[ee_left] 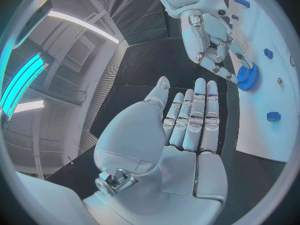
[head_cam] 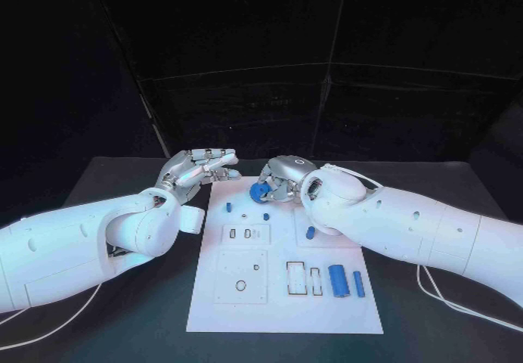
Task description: Assemble the parts on the task board
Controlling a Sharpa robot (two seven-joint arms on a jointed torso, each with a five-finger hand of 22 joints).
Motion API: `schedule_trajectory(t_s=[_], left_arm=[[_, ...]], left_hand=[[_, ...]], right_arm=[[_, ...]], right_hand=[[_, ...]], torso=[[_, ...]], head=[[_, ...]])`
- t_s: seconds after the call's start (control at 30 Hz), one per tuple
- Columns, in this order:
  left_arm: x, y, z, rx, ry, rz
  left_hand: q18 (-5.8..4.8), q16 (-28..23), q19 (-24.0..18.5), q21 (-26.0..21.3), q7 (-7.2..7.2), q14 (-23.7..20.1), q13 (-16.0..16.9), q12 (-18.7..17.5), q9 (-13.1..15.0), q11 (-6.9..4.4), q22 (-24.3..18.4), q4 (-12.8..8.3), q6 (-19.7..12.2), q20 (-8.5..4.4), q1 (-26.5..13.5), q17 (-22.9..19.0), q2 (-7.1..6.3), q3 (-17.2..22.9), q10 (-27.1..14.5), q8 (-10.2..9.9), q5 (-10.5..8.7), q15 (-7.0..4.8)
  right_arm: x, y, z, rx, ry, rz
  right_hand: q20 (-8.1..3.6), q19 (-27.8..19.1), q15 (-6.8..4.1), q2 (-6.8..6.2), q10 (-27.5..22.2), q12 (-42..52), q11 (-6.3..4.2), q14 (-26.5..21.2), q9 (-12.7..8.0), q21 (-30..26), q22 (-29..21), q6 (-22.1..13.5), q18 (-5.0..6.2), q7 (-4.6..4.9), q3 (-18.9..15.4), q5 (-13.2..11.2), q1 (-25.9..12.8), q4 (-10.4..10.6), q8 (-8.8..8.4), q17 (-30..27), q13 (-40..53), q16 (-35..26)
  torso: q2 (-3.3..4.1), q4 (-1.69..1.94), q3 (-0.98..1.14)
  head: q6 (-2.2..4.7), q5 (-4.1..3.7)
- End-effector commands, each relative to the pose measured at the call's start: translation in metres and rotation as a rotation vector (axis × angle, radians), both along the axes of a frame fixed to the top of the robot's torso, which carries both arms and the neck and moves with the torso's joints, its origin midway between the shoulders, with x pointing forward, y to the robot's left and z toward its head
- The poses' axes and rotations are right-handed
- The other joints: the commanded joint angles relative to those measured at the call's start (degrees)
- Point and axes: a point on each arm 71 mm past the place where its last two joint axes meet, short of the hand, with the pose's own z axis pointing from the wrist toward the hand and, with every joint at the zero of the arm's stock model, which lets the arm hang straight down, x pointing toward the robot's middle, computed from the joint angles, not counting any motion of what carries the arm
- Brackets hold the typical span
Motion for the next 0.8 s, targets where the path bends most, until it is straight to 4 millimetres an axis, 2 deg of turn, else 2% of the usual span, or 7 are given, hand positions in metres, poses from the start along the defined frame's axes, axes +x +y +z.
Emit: schedule_trajectory(t_s=[0.03,0.27,0.4,0.63,0.8], left_arm=[[0.0002,-0.0012,0.0021,-0.003,-0.017,-0.010],[0.0003,-0.0019,0.0021,-0.003,-0.016,-0.012],[0.0003,-0.0020,0.0021,-0.003,-0.016,-0.012],[0.0001,-0.0022,0.0021,-0.003,-0.016,-0.012],[0.0000,-0.0019,0.0022,-0.003,-0.016,-0.012]], left_hand=[[0.72,-0.2,0.3,-0.3,0.89,0.3,0.0,-0.2,0.0,0.43,0.0,-0.4,-0.1,-0.11,0.1,0.1,0.27,0.0,0.0,-0.2,-0.09,0.08],[0.72,-0.2,0.3,-0.3,0.89,0.3,0.0,-0.2,0.0,0.43,0.0,-0.4,-0.1,-0.11,0.1,0.1,0.27,0.0,0.0,-0.2,-0.09,0.08],[0.71,-0.3,0.2,-0.3,0.90,0.3,0.0,-0.2,0.0,0.44,-0.1,-0.4,-0.1,-0.11,0.1,0.1,0.26,0.0,0.0,-0.2,-0.09,0.10],[0.71,-0.3,0.2,-0.3,0.90,0.3,0.0,-0.2,0.0,0.44,-0.1,-0.4,-0.1,-0.11,0.1,0.1,0.26,0.0,0.0,-0.2,-0.09,0.10],[0.71,-0.3,0.2,-0.3,0.90,0.3,0.0,-0.2,0.0,0.44,-0.1,-0.4,-0.1,-0.11,0.1,0.1,0.26,0.0,0.0,-0.2,-0.09,0.10]], right_arm=[[0.0002,0.0026,-0.0011,-0.024,0.008,0.003],[0.0016,0.0041,-0.0027,-0.036,0.009,-0.001],[0.0028,0.0041,-0.0035,-0.042,0.010,-0.006],[0.0046,0.0039,-0.0035,-0.050,0.000,-0.032],[0.0057,0.0025,-0.0037,-0.055,-0.003,-0.049]], right_hand=[[-0.29,-0.1,-0.15,-0.14,0.0,-0.4,0.22,4.9,2.9,0.1,0.0,3.7,-0.92,-1.65,0.3,-0.2,-0.6,-0.1,-0.18,10.1,3.9,0.0],[-0.15,-0.1,0.02,-0.63,-0.2,-0.6,0.45,4.9,2.7,0.0,-0.1,3.2,-0.93,-1.38,0.4,-0.3,-1.3,-0.1,-0.81,10.1,3.7,0.0],[0.05,-0.3,0.31,-1.20,-0.5,-0.9,0.82,4.9,2.5,-0.1,-0.3,2.2,-0.91,-0.93,0.4,-0.3,-2.0,-0.1,-1.74,9.9,3.4,-0.1],[1.29,-0.5,1.75,-2.76,-1.7,-2.0,2.53,4.9,2.0,-0.3,-0.6,-4.0,-0.90,0.95,-1.2,-2.1,-4.5,0.6,-5.95,9.9,2.0,-0.1],[2.09,-0.7,2.51,-3.28,-2.6,-2.6,3.34,4.8,2.0,-0.4,-0.8,-8.1,-0.81,1.79,-2.2,-2.5,-5.1,0.9,-6.34,9.9,1.3,-0.1]], torso=[[0.00,-0.01,0.03],[0.03,0.01,0.02],[-0.02,0.03,0.02],[-0.01,0.04,0.02],[-0.03,0.02,0.03]], head=[[-0.03,-0.01],[-0.24,0.04],[-0.32,0.00],[-0.35,0.02],[-0.38,0.02]])
